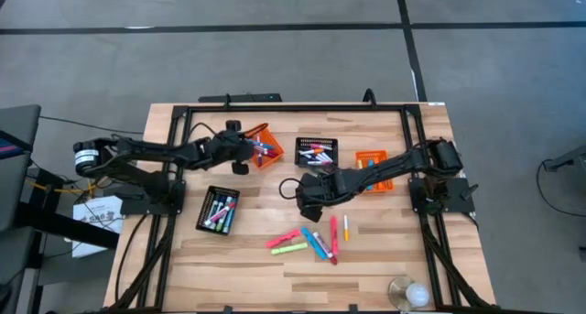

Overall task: Pick & Place Markers
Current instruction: Put the light green marker into the left orange bin

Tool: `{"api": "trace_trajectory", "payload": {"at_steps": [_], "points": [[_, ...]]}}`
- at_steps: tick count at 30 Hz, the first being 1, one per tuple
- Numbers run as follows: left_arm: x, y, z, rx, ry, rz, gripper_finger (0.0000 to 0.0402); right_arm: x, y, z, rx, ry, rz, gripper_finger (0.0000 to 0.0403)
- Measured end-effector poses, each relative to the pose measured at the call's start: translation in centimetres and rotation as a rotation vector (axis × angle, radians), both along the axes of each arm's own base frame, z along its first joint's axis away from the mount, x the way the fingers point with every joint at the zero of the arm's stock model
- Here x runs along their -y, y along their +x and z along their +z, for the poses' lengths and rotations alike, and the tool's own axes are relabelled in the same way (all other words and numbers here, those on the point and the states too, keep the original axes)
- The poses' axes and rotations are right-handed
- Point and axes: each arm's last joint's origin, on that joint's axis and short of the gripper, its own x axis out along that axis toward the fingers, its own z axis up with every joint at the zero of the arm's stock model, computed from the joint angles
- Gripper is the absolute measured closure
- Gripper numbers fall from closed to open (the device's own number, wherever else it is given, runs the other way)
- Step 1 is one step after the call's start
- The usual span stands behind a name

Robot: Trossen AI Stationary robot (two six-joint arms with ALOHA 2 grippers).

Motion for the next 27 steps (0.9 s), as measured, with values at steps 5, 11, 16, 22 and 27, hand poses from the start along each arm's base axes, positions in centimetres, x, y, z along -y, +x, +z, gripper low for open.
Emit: {"api": "trace_trajectory", "payload": {"at_steps": [5,11,16,22,27], "points": [[1.0,0.4,1.0,0.144,-0.048,0.016,0.0277,1.3,-0.6,-1.3,-0.039,-0.002,-0.033,0.0225],[3.0,0.0,3.9,0.329,-0.078,-0.038,0.0287,3.4,-1.1,-3.0,-0.045,0.048,-0.083,0.0238],[4.4,-1.0,6.2,0.467,-0.102,-0.076,0.0291,4.5,-1.7,-3.9,-0.080,0.046,-0.112,0.0257],[5.0,-2.0,7.7,0.579,-0.142,-0.080,0.0291,4.7,-2.0,-4.4,-0.086,0.074,-0.115,0.0276],[5.0,-2.0,7.8,0.596,-0.158,-0.072,0.0291,4.8,-2.4,-5.7,-0.072,0.114,-0.079,0.0277]]}}
